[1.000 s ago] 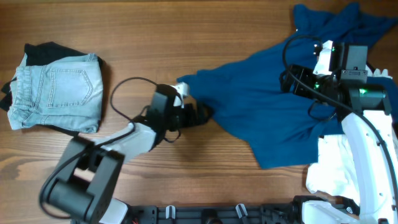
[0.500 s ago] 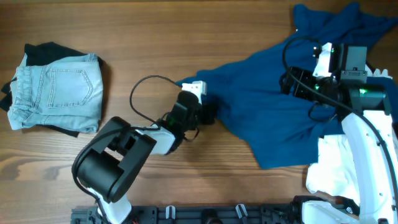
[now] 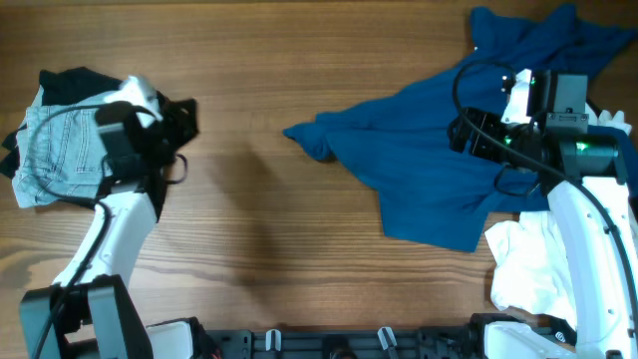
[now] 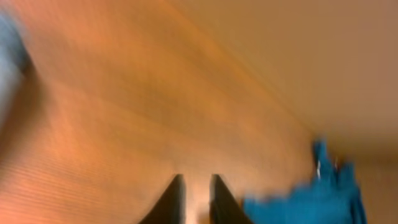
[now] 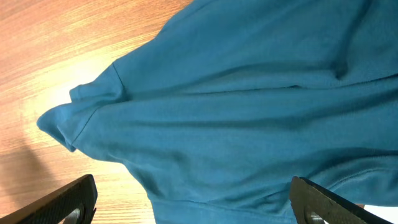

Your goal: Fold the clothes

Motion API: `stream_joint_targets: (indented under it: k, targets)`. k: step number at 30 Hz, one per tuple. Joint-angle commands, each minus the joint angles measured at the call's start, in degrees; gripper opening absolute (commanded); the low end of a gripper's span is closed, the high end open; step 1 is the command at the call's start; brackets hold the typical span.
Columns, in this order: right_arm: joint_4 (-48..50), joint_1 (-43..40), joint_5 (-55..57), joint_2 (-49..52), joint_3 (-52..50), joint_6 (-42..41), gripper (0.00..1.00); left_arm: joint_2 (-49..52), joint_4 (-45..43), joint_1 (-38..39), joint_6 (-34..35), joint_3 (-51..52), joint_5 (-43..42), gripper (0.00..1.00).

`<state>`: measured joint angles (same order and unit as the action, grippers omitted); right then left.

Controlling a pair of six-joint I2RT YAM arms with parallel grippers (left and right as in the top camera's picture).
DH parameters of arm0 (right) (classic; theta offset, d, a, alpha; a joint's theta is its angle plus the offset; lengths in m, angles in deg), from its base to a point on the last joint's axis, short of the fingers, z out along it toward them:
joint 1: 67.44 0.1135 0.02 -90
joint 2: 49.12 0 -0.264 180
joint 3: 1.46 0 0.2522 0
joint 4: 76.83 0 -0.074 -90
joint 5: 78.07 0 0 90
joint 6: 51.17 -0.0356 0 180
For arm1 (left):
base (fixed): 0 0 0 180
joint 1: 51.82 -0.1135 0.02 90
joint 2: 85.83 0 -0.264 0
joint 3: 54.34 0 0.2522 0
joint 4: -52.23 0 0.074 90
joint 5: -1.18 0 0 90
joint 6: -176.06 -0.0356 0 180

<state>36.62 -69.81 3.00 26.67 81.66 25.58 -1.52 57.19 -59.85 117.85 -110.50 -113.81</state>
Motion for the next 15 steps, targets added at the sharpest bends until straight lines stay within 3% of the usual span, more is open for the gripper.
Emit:
stream_joint_targets:
  k: [1, 2, 5, 9, 12, 13, 14, 15]
  targets:
    - [0.1, -0.1, 0.4, 0.1, 0.4, -0.4, 1.0, 0.7, 10.0, 10.5, -1.0, 0.0, -5.8, 0.68]
    - [0.1, -0.1, 0.4, 0.1, 0.4, -0.4, 1.0, 2.4, 11.0, 15.8, -0.9, 0.0, -5.0, 0.79]
    - [-0.3, -0.1, 0.4, 0.1, 0.4, -0.3, 1.0, 8.0, 8.2, 26.9, 0.9, 0.0, -0.4, 0.8]
    - [-0.7, -0.1, 0.4, 0.1, 0.4, -0.2, 1.0, 18.4, -8.3, 35.8, 11.9, 0.0, 1.8, 0.72]
    - [-0.7, -0.1, 0.4, 0.1, 0.4, -0.2, 1.0, 26.9, -25.5, 38.0, 19.5, -0.4, 3.9, 0.66]
    - [-0.7, -0.1, 0.4, 0.1, 0.4, -0.2, 1.0, 28.1, -27.4, 38.0, 20.1, -0.8, 4.3, 0.65]
    - [-0.9, -0.1, 0.4, 0.1, 0.4, -0.3, 1.0, 29.9, -29.1, 37.8, 20.1, -2.1, 5.7, 0.61]
    - [-1.0, -0.1, 0.4, 0.1, 0.4, -0.2, 1.0, 30.4, -29.0, 37.3, 20.0, -3.5, 7.8, 0.37]
